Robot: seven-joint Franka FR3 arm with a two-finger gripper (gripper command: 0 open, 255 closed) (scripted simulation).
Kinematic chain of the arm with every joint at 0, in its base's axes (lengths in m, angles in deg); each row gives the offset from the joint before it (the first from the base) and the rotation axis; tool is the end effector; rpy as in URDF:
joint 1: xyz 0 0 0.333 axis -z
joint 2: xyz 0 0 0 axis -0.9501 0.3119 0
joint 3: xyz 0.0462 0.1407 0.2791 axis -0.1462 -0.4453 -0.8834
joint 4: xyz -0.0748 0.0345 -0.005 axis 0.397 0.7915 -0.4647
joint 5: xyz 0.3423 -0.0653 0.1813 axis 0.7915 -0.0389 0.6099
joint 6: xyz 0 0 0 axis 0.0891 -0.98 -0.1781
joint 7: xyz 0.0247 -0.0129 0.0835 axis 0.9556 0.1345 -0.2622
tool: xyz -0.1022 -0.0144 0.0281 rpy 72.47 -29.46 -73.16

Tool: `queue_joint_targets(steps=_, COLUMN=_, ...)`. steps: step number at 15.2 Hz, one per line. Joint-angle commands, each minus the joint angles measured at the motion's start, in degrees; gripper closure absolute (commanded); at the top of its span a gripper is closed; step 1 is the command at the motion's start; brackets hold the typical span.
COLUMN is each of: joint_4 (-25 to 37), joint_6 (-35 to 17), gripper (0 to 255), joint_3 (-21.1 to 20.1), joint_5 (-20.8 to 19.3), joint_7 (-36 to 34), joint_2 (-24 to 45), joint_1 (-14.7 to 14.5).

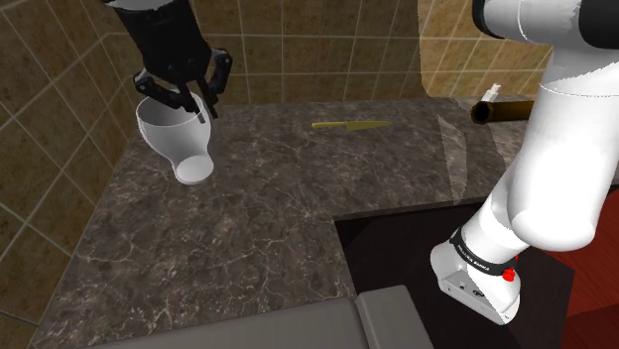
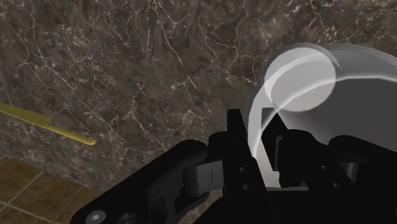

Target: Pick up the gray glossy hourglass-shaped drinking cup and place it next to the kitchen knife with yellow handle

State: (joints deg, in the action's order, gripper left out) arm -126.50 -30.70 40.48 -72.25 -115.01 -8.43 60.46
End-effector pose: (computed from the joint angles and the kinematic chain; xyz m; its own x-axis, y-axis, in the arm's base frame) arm 0.4645 0.4248 0.5712 0.9622 -0.2435 0.1219 -0.2622 -0.9494 0.1728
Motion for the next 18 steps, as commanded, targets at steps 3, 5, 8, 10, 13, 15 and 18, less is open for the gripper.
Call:
queue_joint_targets(steps=3, joint_4=4.29, joint_6=3.46, gripper=255, joint_3=0.03, joint_5=-0.65, joint_7=0.47, joint_2=0.89, joint_1=-1.19)
queue_joint_targets(steps=5, joint_4=1.26, joint_6=2.45, gripper=255, joint_3=-0.15, joint_5=1.02, joint_7=1.66, joint_2=-1.91, joint_1=1.06)
queue_joint_targets(steps=8, joint_4=-8.79, joint_6=-1.81, gripper=255, joint_3=0.05, joint_5=6.41, joint_7=6.04, joint_2=-10.68, joint_1=7.52)
queue_joint_targets(steps=10, joint_4=-14.51, joint_6=-4.11, gripper=255, joint_3=1.10, joint_5=9.89, joint_7=9.62, joint_2=-16.30, joint_1=10.67)
queue_joint_targets(steps=13, joint_4=-21.99, joint_6=-6.75, gripper=255, joint_3=3.80, joint_5=14.43, joint_7=15.34, joint_2=-24.10, joint_1=13.74)
queue_joint_targets(steps=15, joint_4=-26.38, joint_6=-8.04, gripper=255, joint_3=6.17, joint_5=16.78, joint_7=19.10, joint_2=-28.73, joint_1=14.82)
queue_joint_targets(steps=18, joint_4=-32.23, joint_6=-9.44, gripper=255, joint_3=9.96, joint_5=19.28, joint_7=24.44, joint_2=-34.82, joint_1=15.71)
